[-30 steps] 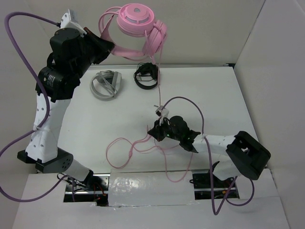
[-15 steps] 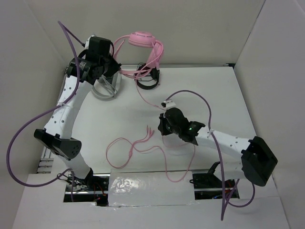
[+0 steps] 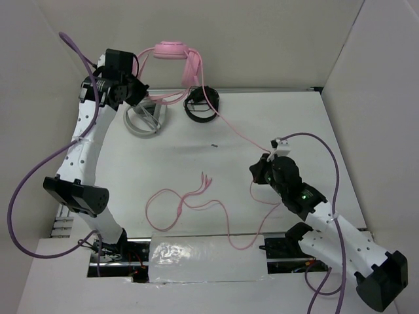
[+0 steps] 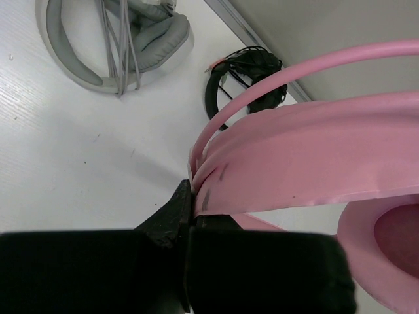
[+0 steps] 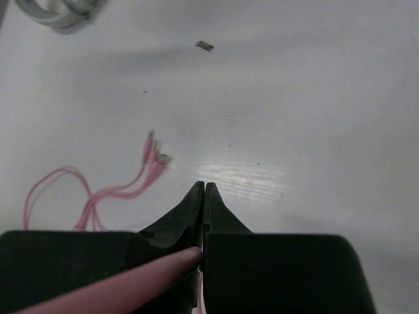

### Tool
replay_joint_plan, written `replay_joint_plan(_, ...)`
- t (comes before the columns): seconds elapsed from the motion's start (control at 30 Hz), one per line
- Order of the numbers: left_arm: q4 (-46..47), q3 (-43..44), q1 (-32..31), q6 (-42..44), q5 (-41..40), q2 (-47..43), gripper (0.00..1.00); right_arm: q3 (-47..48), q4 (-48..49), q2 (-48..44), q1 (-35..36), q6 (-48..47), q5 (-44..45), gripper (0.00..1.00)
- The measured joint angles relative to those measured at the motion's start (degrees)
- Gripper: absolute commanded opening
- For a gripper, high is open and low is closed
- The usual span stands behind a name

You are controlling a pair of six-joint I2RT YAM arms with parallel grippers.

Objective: Wrap the headphones

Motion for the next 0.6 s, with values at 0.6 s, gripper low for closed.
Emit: replay_joint_plan(0.6, -0.9, -2.7, -1.1, -5.1, 1.8, -0.7, 0.0, 9.8, 6.4, 32.3, 9.6, -2.8, -1.2, 0.0)
